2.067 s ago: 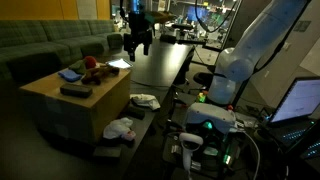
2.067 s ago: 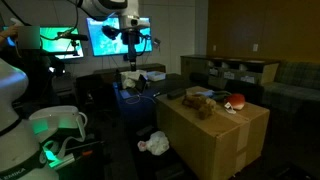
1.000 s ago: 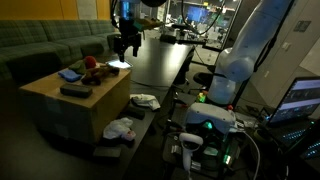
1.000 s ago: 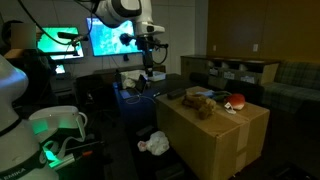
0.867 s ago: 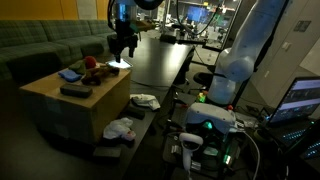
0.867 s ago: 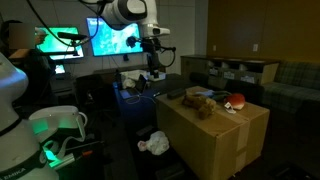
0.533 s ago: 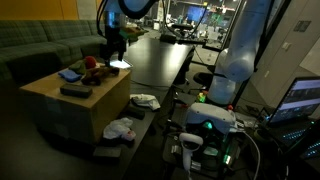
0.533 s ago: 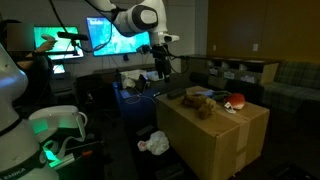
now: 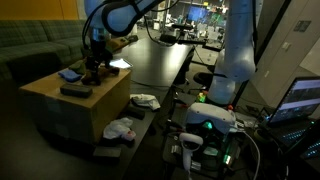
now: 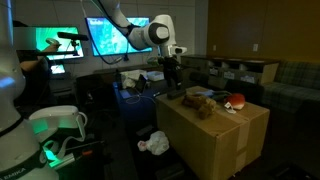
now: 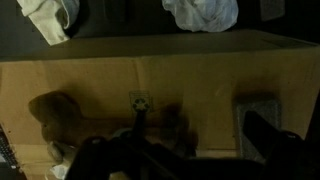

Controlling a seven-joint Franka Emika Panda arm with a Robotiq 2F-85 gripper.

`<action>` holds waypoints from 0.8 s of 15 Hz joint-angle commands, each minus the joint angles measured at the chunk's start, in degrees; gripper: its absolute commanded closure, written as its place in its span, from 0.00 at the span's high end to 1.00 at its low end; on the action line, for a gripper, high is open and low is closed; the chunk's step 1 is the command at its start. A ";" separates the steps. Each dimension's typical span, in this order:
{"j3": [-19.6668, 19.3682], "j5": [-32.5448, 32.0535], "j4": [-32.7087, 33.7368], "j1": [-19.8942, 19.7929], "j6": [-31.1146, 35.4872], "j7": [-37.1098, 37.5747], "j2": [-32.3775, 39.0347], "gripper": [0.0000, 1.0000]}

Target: Replace the objects on the box with the objects on the table one after the other

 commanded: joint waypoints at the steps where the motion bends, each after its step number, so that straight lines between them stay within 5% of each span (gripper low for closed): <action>1: -3.12 -3.09 5.86 2.27 0.70 -0.34 4.93 1.00; 12: -9.13 -5.69 11.38 2.64 3.98 -1.87 12.71 1.00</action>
